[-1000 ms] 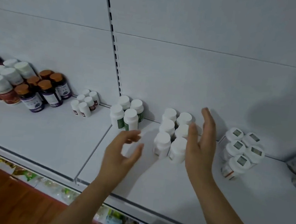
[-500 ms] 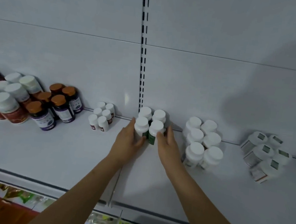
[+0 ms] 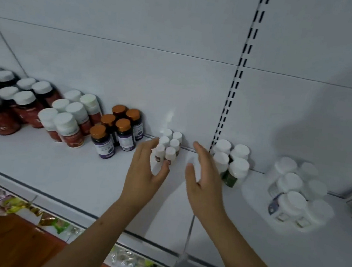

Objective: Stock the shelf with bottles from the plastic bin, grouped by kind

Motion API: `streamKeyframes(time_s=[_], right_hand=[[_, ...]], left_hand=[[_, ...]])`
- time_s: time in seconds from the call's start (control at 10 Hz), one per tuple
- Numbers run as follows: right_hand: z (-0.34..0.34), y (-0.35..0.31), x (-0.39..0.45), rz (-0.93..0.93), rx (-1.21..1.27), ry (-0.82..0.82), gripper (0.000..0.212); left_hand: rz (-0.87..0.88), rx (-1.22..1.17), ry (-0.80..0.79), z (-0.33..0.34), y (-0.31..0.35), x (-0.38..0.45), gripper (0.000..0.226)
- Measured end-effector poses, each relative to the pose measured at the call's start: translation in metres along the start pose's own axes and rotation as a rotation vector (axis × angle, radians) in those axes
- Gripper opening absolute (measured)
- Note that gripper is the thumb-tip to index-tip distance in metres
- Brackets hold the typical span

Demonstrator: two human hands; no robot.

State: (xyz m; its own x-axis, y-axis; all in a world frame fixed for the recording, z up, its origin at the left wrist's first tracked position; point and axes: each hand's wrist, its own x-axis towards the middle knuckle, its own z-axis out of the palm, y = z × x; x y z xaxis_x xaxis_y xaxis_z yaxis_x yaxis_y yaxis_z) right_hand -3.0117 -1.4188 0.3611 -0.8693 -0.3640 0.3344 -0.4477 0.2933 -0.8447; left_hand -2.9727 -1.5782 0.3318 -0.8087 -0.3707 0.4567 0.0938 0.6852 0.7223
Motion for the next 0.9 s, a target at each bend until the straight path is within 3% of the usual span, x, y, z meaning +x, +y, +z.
streamKeyframes(time_s=[0.1,0.2,0.3,0.4,0.6,0.7,0.9], right_hand=[[0.033,0.004,0.025,0.133,0.026,-0.145,0.059],[0.047,0.016,0.054,0.416,0.095,-0.193,0.068],[0.054,0.019,0.068,0.567,0.194,-0.202,0.074],[0.061,0.017,0.071,0.584,0.23,-0.194,0.073],[0.07,0.022,0.07,0.574,0.254,-0.15,0.065],[0.071,0.022,0.07,0.544,0.261,-0.12,0.062],[0.071,0.022,0.071,0.488,0.211,-0.103,0.056]], left_hand=[[-0.143,-0.12,-0.168,0.002,-0.027,0.017,0.078],[-0.27,-0.301,-0.349,0.011,-0.044,0.033,0.095],[-0.307,-0.301,-0.438,0.019,-0.053,0.045,0.11],[-0.275,-0.246,-0.479,0.022,-0.055,0.052,0.116],[-0.132,-0.269,-0.48,0.024,-0.052,0.057,0.071],[-0.1,-0.278,-0.457,0.023,-0.047,0.056,0.065],[-0.103,-0.312,-0.457,0.022,-0.053,0.056,0.078]])
